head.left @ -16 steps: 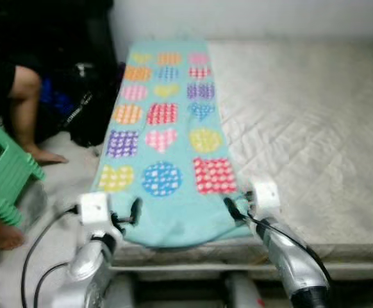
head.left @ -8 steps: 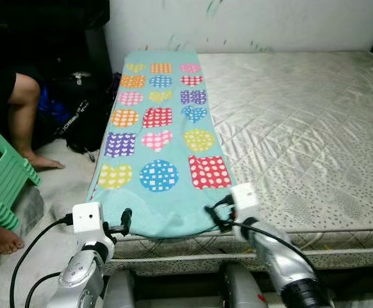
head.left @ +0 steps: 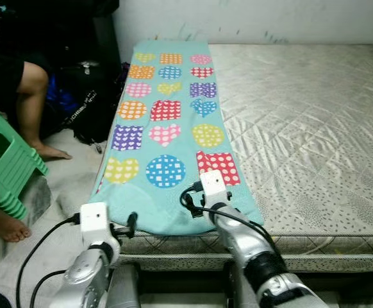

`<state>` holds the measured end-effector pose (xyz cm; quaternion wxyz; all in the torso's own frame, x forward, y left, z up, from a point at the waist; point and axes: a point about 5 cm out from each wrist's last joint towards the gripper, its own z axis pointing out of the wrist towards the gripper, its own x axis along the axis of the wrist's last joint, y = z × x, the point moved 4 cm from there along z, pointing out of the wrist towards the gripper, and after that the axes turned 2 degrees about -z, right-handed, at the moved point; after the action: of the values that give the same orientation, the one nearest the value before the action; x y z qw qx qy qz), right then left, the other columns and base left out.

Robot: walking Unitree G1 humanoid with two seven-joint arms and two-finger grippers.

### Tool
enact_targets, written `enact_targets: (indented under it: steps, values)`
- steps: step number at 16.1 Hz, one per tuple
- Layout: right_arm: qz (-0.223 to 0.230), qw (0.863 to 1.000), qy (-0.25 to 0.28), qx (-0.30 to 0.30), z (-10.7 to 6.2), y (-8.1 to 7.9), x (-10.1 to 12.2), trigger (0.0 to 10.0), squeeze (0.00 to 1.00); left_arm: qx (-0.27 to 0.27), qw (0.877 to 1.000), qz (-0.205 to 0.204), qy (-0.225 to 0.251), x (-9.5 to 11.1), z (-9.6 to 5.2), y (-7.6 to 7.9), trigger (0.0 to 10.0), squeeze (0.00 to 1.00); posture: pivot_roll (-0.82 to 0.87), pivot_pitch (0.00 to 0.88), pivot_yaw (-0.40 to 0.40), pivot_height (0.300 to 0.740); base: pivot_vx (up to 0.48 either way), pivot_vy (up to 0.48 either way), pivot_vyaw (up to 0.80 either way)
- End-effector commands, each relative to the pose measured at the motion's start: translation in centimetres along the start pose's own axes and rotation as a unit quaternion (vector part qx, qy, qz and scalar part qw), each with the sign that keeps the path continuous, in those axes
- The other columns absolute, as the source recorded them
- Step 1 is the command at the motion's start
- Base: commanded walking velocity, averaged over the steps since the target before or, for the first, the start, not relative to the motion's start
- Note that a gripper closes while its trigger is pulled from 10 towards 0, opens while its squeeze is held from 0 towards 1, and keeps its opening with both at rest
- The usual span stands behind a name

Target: Clean up the room

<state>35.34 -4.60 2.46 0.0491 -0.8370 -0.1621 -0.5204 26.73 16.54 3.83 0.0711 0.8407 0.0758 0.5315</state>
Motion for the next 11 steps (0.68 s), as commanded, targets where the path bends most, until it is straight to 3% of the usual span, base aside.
enact_targets:
  steps: [1, 4, 7, 8, 9, 10, 11]
  values:
    - [-0.01, 1.0, 0.002, -0.018, 0.2, 0.4, 0.3, 10.0, 0.0, -0.005, 1.0, 0.005, 0.003, 0.5, -0.1, 0.1, 10.0, 0.0, 0.04, 0.0, 0.014, 0.587, 0.0, 0.0, 0.0]
    - [-0.056, 0.997, -0.044, -0.041, 0.4, 1.2, -1.8, 10.0, 0.0, -0.008, 1.0, 0.008, -0.003, 0.5, -0.1, 0.0, 10.0, 0.0, 0.04, 0.0, 0.018, 0.587, 0.0, 0.0, 0.0]
    - [-0.072, 0.994, -0.075, -0.039, 0.3, 1.5, -3.3, 9.8, 0.0, -0.014, 1.0, 0.009, -0.004, 0.5, -0.1, 0.4, 10.0, 0.0, 0.04, 0.0, 0.018, 0.587, 0.0, 0.0, 0.0]
    - [-0.076, 0.993, -0.085, -0.027, 0.2, 1.3, -3.7, 8.3, 0.0, -0.016, 1.0, 0.008, -0.006, 0.5, -0.1, 0.6, 10.0, 0.0, 0.04, 0.0, 0.018, 0.587, 0.0, 0.0, 0.0]
    - [-0.079, 0.993, -0.089, -0.024, 0.2, 1.3, -4.0, 7.8, 0.0, -0.018, 1.0, 0.008, -0.006, 0.5, -0.1, 0.6, 10.0, 0.0, 0.03, 0.0, 0.017, 0.587, 0.0, 0.0, 0.0]
    - [-0.072, 0.992, -0.101, -0.028, 0.0, 1.6, -4.8, 5.8, 0.0, -0.021, 1.0, 0.008, -0.008, 0.4, 0.0, 0.8, 10.0, 0.0, 0.03, 0.0, 0.016, 0.587, 0.0, 0.0, 0.0]
    - [-0.067, 0.991, -0.107, -0.031, -0.1, 1.7, -5.3, 5.0, 0.0, -0.022, 1.0, 0.008, -0.008, 0.4, 0.1, 0.8, 10.0, 0.0, 0.03, 0.0, 0.014, 0.587, 0.0, 0.0, 0.0]
